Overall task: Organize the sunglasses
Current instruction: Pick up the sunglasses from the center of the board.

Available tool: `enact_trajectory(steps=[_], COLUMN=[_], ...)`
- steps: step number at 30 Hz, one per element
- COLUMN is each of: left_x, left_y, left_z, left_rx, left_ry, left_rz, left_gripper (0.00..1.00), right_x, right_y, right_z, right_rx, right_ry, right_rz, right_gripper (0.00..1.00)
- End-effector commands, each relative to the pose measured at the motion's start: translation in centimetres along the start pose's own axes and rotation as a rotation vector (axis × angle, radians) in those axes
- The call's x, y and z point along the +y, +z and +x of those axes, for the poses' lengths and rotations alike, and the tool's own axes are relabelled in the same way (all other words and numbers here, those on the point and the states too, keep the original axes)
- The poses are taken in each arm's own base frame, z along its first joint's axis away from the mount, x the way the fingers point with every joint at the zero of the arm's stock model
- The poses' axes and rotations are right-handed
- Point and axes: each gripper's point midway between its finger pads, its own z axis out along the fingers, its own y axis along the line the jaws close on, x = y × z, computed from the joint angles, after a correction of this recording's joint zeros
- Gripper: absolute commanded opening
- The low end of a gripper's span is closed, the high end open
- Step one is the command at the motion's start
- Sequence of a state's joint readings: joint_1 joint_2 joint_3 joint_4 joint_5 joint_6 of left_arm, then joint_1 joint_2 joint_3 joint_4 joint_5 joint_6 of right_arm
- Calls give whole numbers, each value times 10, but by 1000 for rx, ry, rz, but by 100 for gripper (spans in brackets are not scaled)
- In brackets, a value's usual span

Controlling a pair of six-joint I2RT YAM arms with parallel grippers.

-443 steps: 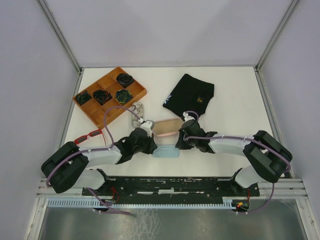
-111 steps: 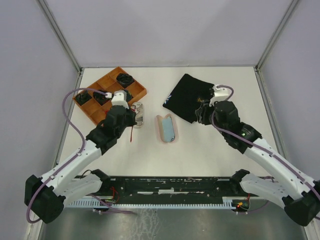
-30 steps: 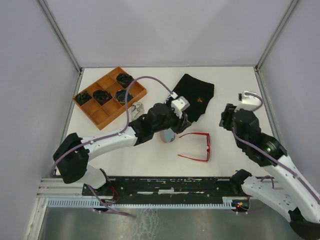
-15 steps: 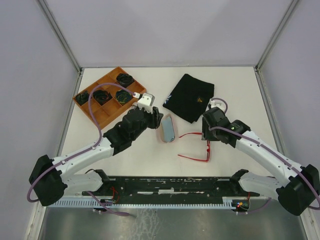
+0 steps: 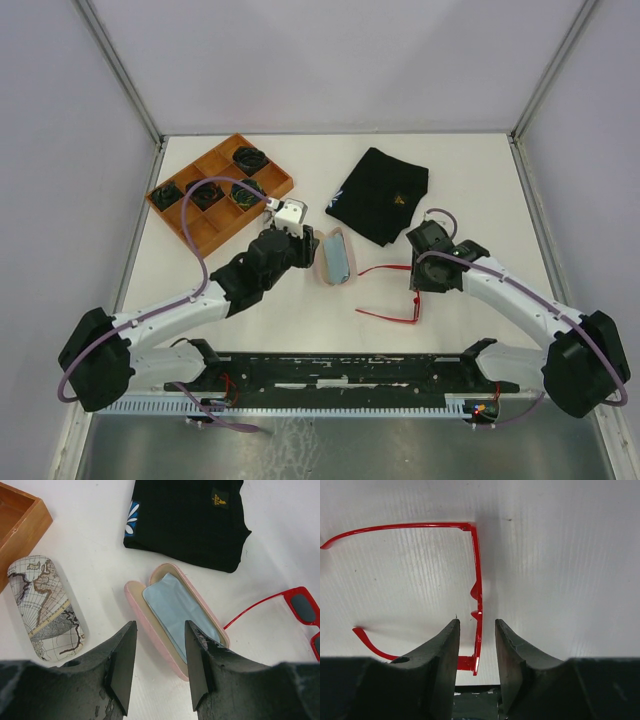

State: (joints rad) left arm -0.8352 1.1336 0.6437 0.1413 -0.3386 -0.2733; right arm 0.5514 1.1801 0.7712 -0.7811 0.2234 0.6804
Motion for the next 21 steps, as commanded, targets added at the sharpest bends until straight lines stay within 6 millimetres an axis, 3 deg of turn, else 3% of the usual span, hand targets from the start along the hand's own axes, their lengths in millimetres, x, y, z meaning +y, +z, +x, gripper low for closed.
enact_trajectory(steps=[1, 21], left_x=[-6, -8], left_y=[4, 10], left_z=[-15, -12], left_rx=[-59, -53], left_ry=[-42, -31], left_rz=[17, 24], left_gripper=[50, 50], right_x=[3, -3], right_y=[7, 23], right_z=[-3, 13], right_rx=[3, 84], right_ry=[18, -2], right_rz=[-21, 2], right_gripper=[42, 32])
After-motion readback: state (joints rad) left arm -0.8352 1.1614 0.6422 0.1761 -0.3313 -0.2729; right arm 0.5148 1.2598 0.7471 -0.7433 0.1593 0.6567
